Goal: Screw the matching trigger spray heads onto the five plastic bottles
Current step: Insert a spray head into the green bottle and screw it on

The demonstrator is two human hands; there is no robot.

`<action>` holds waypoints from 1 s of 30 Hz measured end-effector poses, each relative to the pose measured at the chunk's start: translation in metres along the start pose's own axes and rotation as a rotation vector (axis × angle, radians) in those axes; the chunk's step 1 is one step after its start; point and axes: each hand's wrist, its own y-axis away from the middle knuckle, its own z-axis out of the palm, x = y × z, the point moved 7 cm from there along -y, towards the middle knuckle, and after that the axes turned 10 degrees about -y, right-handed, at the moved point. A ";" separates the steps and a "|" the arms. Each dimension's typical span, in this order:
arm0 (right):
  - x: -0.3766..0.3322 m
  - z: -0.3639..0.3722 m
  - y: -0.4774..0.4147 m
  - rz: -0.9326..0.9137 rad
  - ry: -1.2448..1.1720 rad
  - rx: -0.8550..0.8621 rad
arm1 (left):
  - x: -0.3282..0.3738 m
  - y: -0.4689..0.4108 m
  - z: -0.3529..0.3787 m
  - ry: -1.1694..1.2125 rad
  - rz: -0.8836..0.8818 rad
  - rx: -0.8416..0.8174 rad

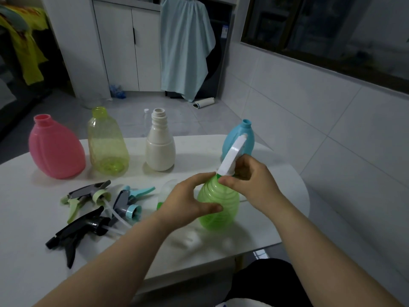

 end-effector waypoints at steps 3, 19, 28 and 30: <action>0.002 -0.002 0.001 -0.037 0.007 0.098 | 0.003 0.006 0.002 -0.093 -0.038 0.183; 0.009 0.003 0.012 0.011 0.007 -0.083 | -0.001 -0.011 0.005 -0.007 0.019 -0.048; 0.009 -0.002 0.009 -0.006 0.024 0.199 | -0.002 -0.010 0.007 -0.017 0.024 -0.029; 0.009 -0.003 0.010 0.035 -0.010 0.132 | -0.002 -0.010 0.007 -0.017 0.030 -0.032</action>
